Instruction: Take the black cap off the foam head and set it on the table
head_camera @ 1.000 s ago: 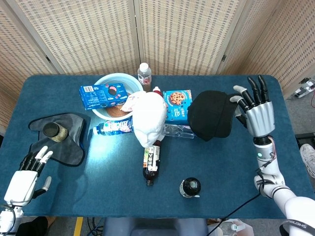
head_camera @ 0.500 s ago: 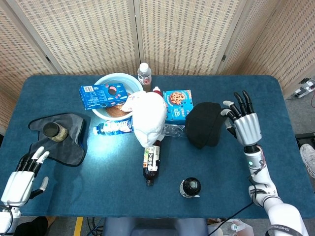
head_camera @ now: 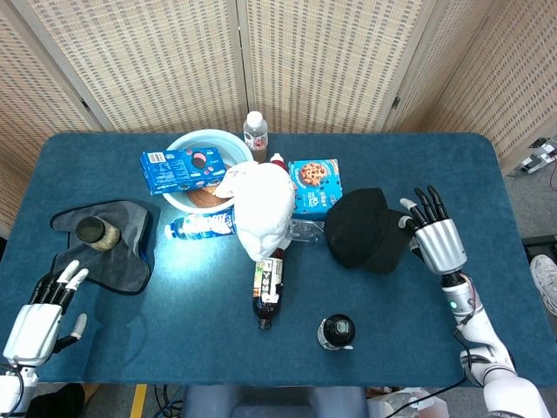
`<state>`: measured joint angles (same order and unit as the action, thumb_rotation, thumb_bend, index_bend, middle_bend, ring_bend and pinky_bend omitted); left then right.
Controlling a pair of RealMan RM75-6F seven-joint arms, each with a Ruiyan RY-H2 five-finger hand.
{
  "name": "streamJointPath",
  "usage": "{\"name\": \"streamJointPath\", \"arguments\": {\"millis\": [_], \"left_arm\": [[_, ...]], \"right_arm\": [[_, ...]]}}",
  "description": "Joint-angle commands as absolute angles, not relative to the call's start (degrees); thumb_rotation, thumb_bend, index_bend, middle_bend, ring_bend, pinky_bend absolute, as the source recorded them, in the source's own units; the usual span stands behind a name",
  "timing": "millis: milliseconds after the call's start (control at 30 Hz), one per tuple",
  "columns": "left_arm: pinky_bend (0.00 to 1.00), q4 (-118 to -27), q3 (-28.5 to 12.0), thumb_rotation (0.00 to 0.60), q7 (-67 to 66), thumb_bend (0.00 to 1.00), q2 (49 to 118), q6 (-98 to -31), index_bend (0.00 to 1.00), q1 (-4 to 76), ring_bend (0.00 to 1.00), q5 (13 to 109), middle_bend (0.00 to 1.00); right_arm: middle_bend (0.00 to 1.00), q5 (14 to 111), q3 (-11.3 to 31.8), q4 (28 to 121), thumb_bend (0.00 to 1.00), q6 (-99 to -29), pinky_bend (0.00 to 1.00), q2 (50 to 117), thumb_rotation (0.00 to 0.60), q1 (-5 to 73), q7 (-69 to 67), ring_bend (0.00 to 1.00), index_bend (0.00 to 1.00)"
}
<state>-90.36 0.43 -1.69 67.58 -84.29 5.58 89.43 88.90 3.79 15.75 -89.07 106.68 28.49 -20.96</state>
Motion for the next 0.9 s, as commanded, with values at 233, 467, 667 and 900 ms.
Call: {"name": "streamJointPath", "arguments": {"millis": [233, 467, 667, 900], "left_arm": [[0.00, -90.49, 0.50, 0.600, -1.78, 0.44, 67.51, -84.45, 0.00, 5.52, 0.00, 89.59, 0.00], [0.00, -90.94, 0.56, 0.600, -2.06, 0.44, 67.08, -84.60, 0.00, 5.42, 0.00, 89.66, 0.00], [0.00, -91.33, 0.61, 0.600, -2.24, 0.44, 66.94, -84.52, 0.00, 5.49, 0.00, 89.83, 0.00], [0.00, -91.44, 0.59, 0.600, -2.18, 0.44, 66.96, -84.66, 0.00, 5.57, 0.00, 90.14, 0.00]], "right_arm": [[0.04, 87.42, 3.47, 23.42, 0.02, -82.22, 0.00, 102.38, 0.600, 26.10, -15.07, 0.00, 0.11], [0.00, 86.30, 3.26, 36.49, 0.00, -79.45, 0.00, 94.97, 0.600, 23.85, -8.57, 0.00, 0.00], [0.00, 85.11, 2.42, 50.28, 0.00, -76.75, 0.00, 86.41, 0.600, 21.65, -1.17, 0.00, 0.00], [0.00, 85.94, 0.70, 59.04, 0.00, -77.11, 0.00, 79.99, 0.600, 19.19, 2.30, 0.00, 0.00]]}}
